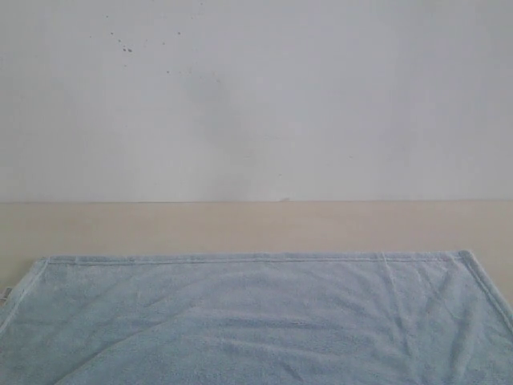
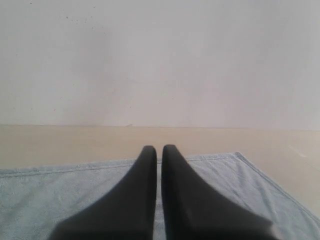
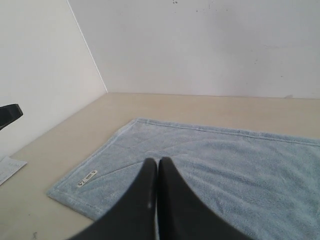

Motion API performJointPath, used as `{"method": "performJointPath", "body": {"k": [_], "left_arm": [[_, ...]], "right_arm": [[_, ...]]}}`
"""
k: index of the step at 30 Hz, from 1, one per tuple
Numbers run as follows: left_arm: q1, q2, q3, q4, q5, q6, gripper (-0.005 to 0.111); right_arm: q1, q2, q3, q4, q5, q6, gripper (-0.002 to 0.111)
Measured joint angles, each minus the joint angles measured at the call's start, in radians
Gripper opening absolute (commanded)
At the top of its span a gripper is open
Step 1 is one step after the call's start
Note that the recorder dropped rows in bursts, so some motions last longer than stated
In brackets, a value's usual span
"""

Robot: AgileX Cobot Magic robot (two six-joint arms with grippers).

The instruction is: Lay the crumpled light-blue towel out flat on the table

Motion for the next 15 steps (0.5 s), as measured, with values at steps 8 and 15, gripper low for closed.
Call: {"method": "performJointPath", "body": {"k": [8, 15], "left_arm": [[0.0, 0.0, 0.0, 0.0, 0.0, 0.0, 0.004], [0.0, 0.0, 0.0, 0.0, 0.0, 0.0, 0.004]], "right_arm": [[0.0, 0.0, 0.0, 0.0, -0.002, 0.0, 0.0], [0.0, -0.007, 0.052, -0.02, -0.062, -0.038, 0.0]]}}
